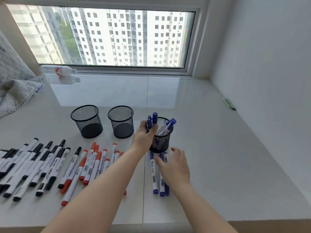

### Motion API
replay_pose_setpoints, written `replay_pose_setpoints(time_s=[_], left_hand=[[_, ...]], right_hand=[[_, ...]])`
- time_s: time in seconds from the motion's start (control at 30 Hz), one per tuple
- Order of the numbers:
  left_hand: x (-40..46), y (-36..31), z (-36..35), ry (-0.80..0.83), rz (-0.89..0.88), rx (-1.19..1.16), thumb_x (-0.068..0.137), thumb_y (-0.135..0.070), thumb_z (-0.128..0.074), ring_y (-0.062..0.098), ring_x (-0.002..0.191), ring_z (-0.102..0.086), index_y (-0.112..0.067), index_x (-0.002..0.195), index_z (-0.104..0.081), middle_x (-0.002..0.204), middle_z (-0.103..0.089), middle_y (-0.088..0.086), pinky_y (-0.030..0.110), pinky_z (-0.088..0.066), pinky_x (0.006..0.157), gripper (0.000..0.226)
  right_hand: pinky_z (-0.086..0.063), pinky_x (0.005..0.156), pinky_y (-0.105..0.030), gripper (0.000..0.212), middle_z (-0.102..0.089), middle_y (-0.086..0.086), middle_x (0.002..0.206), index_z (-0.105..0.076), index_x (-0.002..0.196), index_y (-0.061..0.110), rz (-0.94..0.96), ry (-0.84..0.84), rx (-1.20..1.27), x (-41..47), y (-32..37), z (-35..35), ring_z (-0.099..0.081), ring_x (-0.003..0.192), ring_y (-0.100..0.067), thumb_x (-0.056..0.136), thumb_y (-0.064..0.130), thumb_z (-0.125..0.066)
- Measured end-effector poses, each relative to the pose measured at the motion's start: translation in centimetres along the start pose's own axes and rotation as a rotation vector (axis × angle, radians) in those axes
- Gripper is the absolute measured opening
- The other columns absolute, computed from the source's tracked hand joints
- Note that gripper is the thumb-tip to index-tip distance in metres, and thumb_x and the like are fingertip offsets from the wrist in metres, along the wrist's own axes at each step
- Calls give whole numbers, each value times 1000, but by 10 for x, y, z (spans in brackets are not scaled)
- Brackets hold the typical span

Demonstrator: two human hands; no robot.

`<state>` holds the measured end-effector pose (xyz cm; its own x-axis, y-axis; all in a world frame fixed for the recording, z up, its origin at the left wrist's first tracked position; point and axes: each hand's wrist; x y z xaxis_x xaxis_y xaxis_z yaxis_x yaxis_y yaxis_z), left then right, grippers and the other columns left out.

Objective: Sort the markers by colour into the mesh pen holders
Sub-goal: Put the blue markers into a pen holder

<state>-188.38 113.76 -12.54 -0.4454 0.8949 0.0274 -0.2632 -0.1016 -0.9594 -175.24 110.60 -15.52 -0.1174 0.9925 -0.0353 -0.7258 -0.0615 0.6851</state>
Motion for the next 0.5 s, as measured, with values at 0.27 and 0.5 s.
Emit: replay_pose_setpoints(time_s=[0.27, 0.5], left_hand=[[-6, -2, 9, 132, -6, 9, 90, -44, -51, 15, 76, -48, -34, 105, -45, 82, -55, 1, 18, -34, 64, 19], [-7, 0, 8, 129, -15, 27, 90, -46, -49, 19, 85, -53, -32, 119, -46, 93, -62, 6, 27, -37, 72, 32]], right_hand=[[-40, 88, -34, 59, -39, -7, 123, -35, 127, 8, 32, 76, -366, -6, 4, -7, -45, 110, -26, 82, 44, -49], [-42, 76, -29, 28, -55, -12, 120, -46, 116, 5, -35, 96, -397, 5, -12, 17, -57, 107, -29, 93, 21, -39]])
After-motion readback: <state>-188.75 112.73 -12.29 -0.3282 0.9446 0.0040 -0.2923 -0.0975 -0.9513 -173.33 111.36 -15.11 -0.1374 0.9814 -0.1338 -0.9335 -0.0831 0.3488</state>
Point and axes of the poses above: each hand's wrist, its own x-axis towards the middle knuckle, its own z-axis out of the back of the hand, y = z × x
